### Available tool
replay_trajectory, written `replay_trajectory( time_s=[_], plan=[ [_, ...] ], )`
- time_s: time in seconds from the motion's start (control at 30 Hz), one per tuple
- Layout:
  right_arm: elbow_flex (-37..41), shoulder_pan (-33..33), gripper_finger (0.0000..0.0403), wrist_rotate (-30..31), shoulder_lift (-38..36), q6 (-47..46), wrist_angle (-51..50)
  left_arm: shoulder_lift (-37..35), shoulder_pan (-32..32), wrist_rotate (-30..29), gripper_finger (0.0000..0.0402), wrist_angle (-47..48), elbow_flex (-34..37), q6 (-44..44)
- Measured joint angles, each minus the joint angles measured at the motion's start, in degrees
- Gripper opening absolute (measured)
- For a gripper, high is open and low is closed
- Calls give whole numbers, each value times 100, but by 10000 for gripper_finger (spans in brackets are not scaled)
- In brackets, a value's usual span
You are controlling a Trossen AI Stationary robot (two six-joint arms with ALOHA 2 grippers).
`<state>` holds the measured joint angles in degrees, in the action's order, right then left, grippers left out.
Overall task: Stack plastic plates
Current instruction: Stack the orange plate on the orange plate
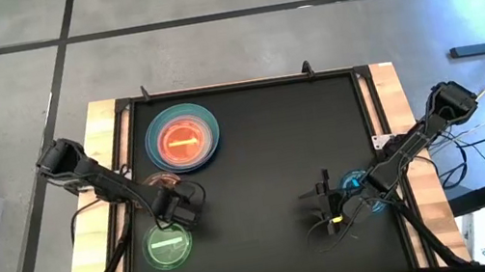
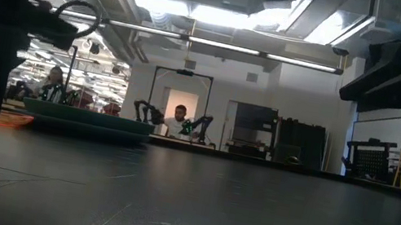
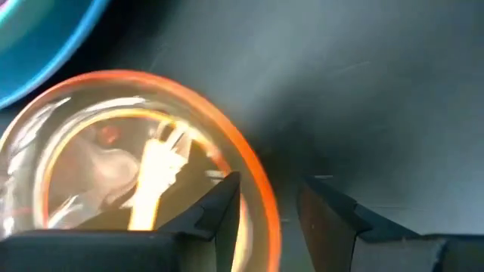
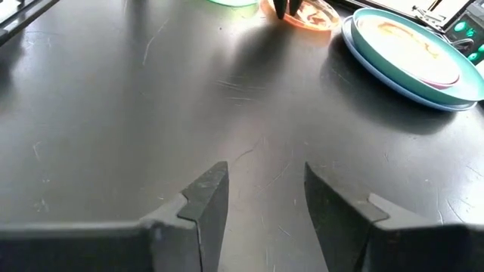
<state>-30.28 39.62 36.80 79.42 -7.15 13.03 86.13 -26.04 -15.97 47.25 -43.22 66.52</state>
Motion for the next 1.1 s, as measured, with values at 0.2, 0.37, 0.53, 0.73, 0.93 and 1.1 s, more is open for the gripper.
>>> replay_trajectory(
  time_s=[0.2,0.37,0.53,0.73,0.93,1.1],
  plan=[
    [0,0,166,-4,0,-1,2,0,-7,-190,121,29,179,92],
    [0,-2,166,-11,0,-3,1,-4,-4,-162,104,-7,319,109],
    [0,-1,166,-13,0,12,1,-11,-7,-197,44,-40,356,194],
    [0,-2,166,-13,0,12,-3,2,-49,-303,6,373,210,95],
    [0,0,166,-12,0,14,-71,2,-72,204,3,588,-47,203],
    [0,9,166,-13,0,8,-73,2,-225,473,2,664,-537,-299]
  ],
)
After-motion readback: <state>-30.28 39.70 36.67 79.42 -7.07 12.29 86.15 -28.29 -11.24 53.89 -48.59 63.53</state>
